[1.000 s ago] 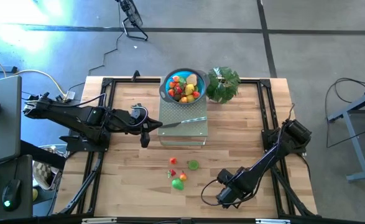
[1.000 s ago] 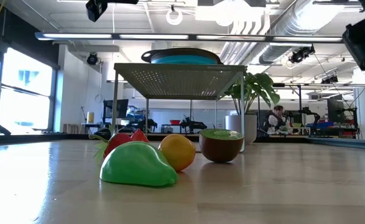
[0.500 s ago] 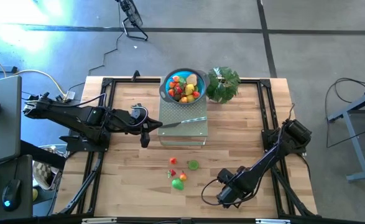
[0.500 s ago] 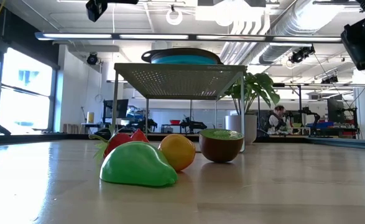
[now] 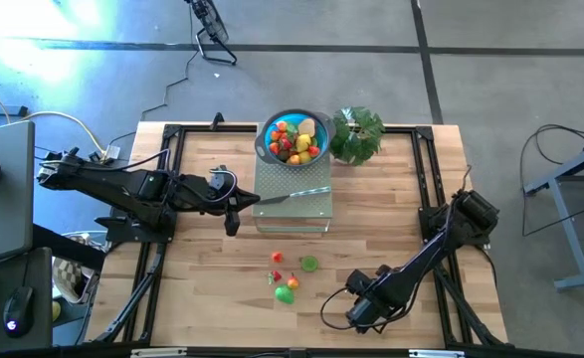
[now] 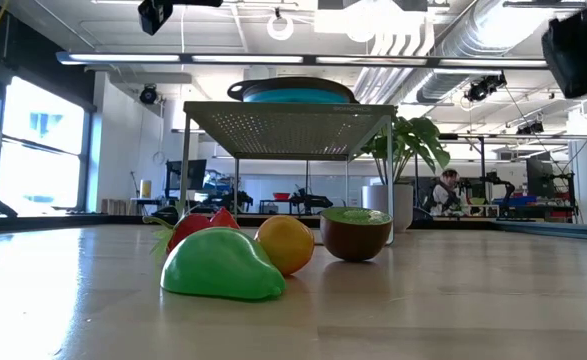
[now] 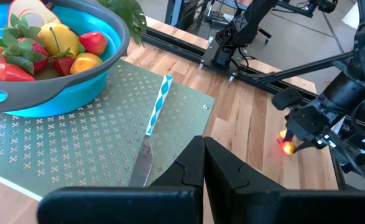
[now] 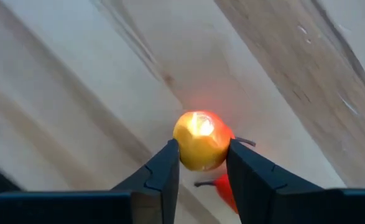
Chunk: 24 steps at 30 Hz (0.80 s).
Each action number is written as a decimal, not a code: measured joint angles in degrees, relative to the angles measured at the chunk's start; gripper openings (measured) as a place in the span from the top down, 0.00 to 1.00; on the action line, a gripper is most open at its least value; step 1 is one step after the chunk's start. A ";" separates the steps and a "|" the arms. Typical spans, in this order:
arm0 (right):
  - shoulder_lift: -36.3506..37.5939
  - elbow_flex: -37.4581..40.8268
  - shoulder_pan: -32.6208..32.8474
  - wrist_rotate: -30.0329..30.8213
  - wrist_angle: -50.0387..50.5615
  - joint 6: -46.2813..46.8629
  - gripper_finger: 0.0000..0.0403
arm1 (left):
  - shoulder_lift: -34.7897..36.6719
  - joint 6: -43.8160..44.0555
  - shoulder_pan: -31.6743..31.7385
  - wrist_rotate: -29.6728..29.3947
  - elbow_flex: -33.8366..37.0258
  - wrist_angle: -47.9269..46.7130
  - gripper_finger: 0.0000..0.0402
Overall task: Pick & Place Fruit
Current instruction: Put the orange peach in the blue bowl on the shelf
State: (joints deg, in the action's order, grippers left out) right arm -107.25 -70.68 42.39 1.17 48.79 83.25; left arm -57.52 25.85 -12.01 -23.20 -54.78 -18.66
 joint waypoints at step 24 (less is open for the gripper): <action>26.92 -0.21 -4.64 20.42 -0.81 -9.01 0.73 | 0.00 -0.02 0.00 0.00 0.00 0.01 1.00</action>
State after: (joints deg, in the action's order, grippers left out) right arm -80.32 -70.88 37.75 21.59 47.98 74.24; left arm -57.52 25.82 -12.01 -23.20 -54.78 -18.65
